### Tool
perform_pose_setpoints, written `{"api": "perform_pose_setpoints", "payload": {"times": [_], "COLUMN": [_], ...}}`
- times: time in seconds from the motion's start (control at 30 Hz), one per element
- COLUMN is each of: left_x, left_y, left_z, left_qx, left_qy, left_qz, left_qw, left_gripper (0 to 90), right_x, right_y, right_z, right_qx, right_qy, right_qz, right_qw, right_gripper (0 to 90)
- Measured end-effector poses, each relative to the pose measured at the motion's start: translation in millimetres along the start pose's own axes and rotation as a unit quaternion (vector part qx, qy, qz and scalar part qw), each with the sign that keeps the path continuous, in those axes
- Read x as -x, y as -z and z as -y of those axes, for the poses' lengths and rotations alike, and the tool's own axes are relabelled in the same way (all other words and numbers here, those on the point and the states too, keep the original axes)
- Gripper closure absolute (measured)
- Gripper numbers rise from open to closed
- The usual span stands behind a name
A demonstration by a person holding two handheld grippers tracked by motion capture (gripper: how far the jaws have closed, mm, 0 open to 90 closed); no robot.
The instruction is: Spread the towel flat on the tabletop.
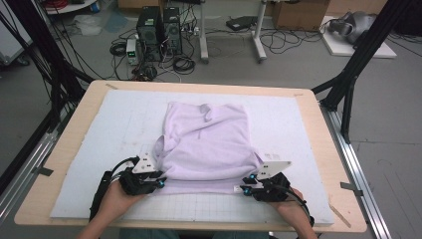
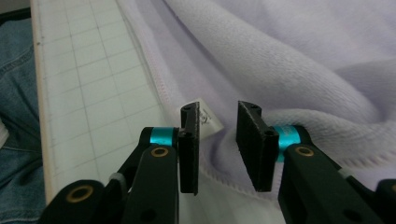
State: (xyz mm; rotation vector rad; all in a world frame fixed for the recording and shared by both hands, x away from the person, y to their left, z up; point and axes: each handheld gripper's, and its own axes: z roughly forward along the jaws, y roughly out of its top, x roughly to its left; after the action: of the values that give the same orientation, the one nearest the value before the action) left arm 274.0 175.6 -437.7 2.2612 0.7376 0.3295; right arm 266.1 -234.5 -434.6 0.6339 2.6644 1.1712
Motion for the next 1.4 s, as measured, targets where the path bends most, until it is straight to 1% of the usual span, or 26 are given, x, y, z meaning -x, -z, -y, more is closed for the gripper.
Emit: {"api": "perform_pose_setpoints", "payload": {"times": [0.03,0.1,0.13,0.2,0.23,0.27,0.33,0.43,0.47,0.53,0.57,0.67,0.73,0.8,0.83,0.9,0.93,1.0,1.07,1.1,1.17,1.2,1.23,1.27,1.33,1.4], "left_x": [0.4,1.4,1.9,2.3,2.5,3.1,4.3,5.5,6.4,6.4,6.4,5.0,5.5,7.8,9.2,11.3,11.9,10.9,9.5,9.5,8.8,8.4,7.2,6.3,7.4,10.6], "left_y": [-0.1,0.2,0.2,1.4,2.3,3.5,8.0,17.3,20.9,29.0,32.6,43.0,46.6,44.8,42.0,33.9,29.6,21.2,13.2,10.0,7.7,7.9,8.5,8.7,10.1,15.2], "left_z": [0.5,1.0,1.3,1.6,1.8,2.0,1.9,0.8,0.4,-0.3,-0.4,0.2,1.2,2.6,3.5,6.0,7.2,8.8,9.6,9.9,11.0,11.3,11.7,11.4,10.8,10.7], "left_qx": [0.002,0.004,0.006,0.007,0.009,0.012,0.018,0.028,0.034,0.045,0.052,0.061,0.063,0.059,0.054,0.043,0.038,0.029,0.016,0.009,0.012,0.013,0.014,0.013,0.012,0.017], "left_qy": [0.0,0.0,0.002,0.002,0.003,0.006,0.008,0.008,0.007,0.009,0.014,0.016,0.014,0.004,0.0,-0.003,-0.004,-0.003,0.0,-0.001,-0.005,-0.004,-0.005,-0.002,-0.007,-0.011], "left_qz": [0.0,-0.002,-0.003,-0.007,-0.006,-0.005,-0.001,0.008,0.005,0.002,-0.003,-0.01,-0.008,0.003,0.007,0.019,0.021,0.03,0.035,0.034,0.036,0.035,0.044,0.047,0.043,0.04], "left_qw": [1.0,1.0,1.0,1.0,0.9999,0.9999,0.9998,0.9995,0.9994,0.9989,0.9985,0.9979,0.9979,0.9982,0.9985,0.9989,0.9991,0.9991,0.9993,0.9994,0.9993,0.9993,0.9989,0.9988,0.999,0.999], "left_gripper": [77.4,81.5,82.2,83.1,83.5,83.6,83.7,83.6,82.5,74.8,70.6,65.4,64.4,66.3,68.0,71.3,72.3,72.3,70.0,67.8,67.7,69.7,76.2,84.1,85.6,85.8], "right_x": [-0.7,-2.2,-2.5,-1.4,-1.4,-1.7,-2.5,-4.9,-6.1,-8.3,-9.1,-10.5,-10.8,-10.4,-10.0,-11.1,-12.0,-12.5,-11.0,-10.3,-8.4,-7.9,-7.6,-7.1,-7.7,-12.3], "right_y": [-4.0,-9.2,-9.7,-9.2,-9.3,-9.2,-7.2,1.2,5.2,13.0,16.3,23.7,27.6,27.3,25.2,18.2,14.4,6.2,-1.8,-5.3,-7.0,-6.8,-6.9,-7.1,-6.3,-3.1], "right_z": [0.0,-0.3,-0.7,-0.5,-0.4,-0.6,-1.2,-1.9,-2.2,-2.7,-2.3,0.5,2.9,4.7,4.9,4.3,3.8,2.7,1.9,2.1,2.5,3.0,3.2,3.1,2.2,0.8], "right_qx": [-0.005,-0.01,-0.01,-0.012,-0.015,-0.014,-0.016,-0.01,-0.004,0.003,0.004,0.006,0.009,0.007,0.003,-0.006,-0.011,-0.022,-0.033,-0.036,-0.027,-0.026,-0.025,-0.024,-0.026,-0.021], "right_qy": [0.0,0.004,0.0,-0.005,-0.006,0.001,0.0,0.004,0.005,0.014,0.016,0.018,0.018,0.016,0.021,0.027,0.029,0.038,0.036,0.035,0.025,0.023,0.021,0.02,0.017,0.019], "right_qz": [-0.003,0.002,0.001,-0.003,-0.009,-0.008,-0.013,-0.012,-0.014,-0.008,-0.01,-0.007,-0.005,-0.006,-0.007,-0.013,-0.016,-0.018,-0.019,-0.022,-0.021,-0.017,-0.016,-0.015,-0.017,-0.03], "right_qw": [1.0,0.9999,1.0,0.9999,0.9998,0.9999,0.9998,0.9999,0.9999,0.9999,0.9998,0.9998,0.9998,0.9998,0.9997,0.9995,0.9994,0.9989,0.9986,0.9985,0.9991,0.9993,0.9994,0.9994,0.9994,0.9991], "right_gripper": [69.3,73.7,77.2,89.3,89.6,89.7,89.9,89.7,89.4,87.8,84.6,79.6,78.4,77.6,76.8,74.4,73.2,70.1,69.1,70.1,76.5,80.5,83.4,84.9,85.8,86.0]}}
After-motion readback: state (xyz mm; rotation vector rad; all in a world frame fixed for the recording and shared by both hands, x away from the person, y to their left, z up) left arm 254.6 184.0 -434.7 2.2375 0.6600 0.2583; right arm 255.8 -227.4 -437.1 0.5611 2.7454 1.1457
